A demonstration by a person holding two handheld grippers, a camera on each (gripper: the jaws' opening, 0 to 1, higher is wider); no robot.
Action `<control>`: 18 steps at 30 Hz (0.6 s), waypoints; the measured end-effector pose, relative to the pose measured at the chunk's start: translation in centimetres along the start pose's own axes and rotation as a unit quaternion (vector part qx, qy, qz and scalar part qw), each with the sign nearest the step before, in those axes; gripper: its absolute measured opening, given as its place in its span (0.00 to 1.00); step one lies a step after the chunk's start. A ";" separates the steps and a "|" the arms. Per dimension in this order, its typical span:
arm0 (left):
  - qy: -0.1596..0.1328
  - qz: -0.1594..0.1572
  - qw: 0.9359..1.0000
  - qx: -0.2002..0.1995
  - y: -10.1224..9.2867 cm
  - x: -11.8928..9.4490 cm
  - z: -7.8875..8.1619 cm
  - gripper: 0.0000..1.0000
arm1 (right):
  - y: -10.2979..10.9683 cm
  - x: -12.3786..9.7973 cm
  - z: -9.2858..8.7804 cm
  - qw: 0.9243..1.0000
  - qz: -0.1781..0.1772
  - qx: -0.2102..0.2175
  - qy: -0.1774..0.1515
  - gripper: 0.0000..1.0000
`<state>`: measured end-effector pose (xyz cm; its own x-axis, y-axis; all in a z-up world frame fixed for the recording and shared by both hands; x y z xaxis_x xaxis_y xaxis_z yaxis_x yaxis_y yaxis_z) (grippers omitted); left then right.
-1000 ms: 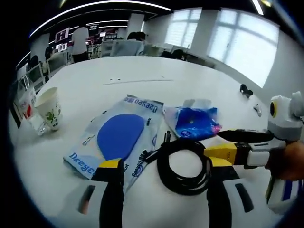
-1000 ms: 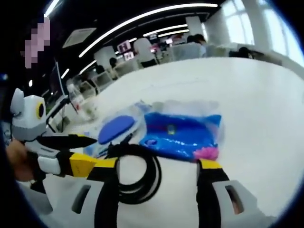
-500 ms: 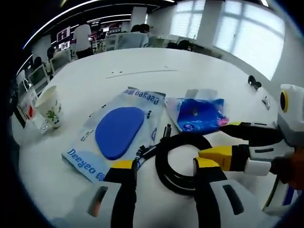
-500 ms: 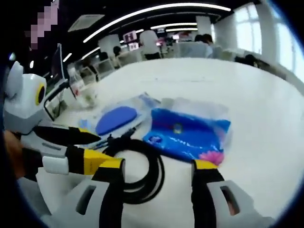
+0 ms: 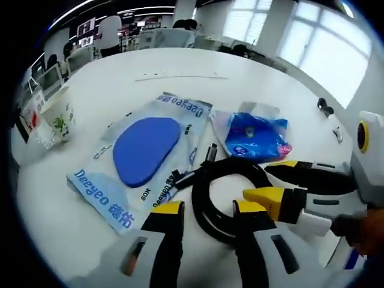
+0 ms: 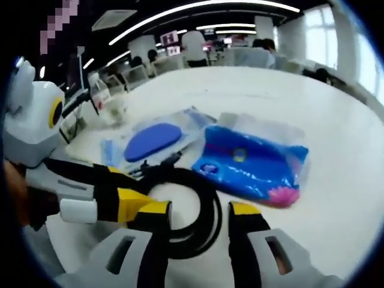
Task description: Arrange the tabletop items into an orderly group along one side of the table until the central work area is clear of visible clutter.
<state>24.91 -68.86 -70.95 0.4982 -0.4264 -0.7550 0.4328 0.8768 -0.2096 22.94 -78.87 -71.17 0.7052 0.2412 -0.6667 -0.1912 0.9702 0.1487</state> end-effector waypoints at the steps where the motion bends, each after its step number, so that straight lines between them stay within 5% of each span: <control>1: -0.002 0.001 1.000 -0.001 0.0 0.0 0.1 0.30 | 0.0 0.0 0.0 1.000 0.000 -0.001 0.001 0.32; 18: 0.003 0.040 0.998 0.040 0.1 0.3 0.0 0.14 | 0.0 0.3 -0.4 0.998 -0.021 -0.048 0.028 0.21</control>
<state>25.12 -68.91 -71.20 0.5298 -0.3536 -0.7709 0.4500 0.8876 -0.0978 22.91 -78.79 -71.67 0.6758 0.1960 -0.7106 -0.2286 0.9722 0.0508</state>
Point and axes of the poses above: the point that each gripper's makers call its tool centre point, and the gripper's own axes: x roughly forward along the fingers, y roughly to its left, z roughly out of its top, the point moved 4 cm from there along -x, roughly backward along the fingers, and after that the axes turned 1 degree about z, right-handed, at the moved point
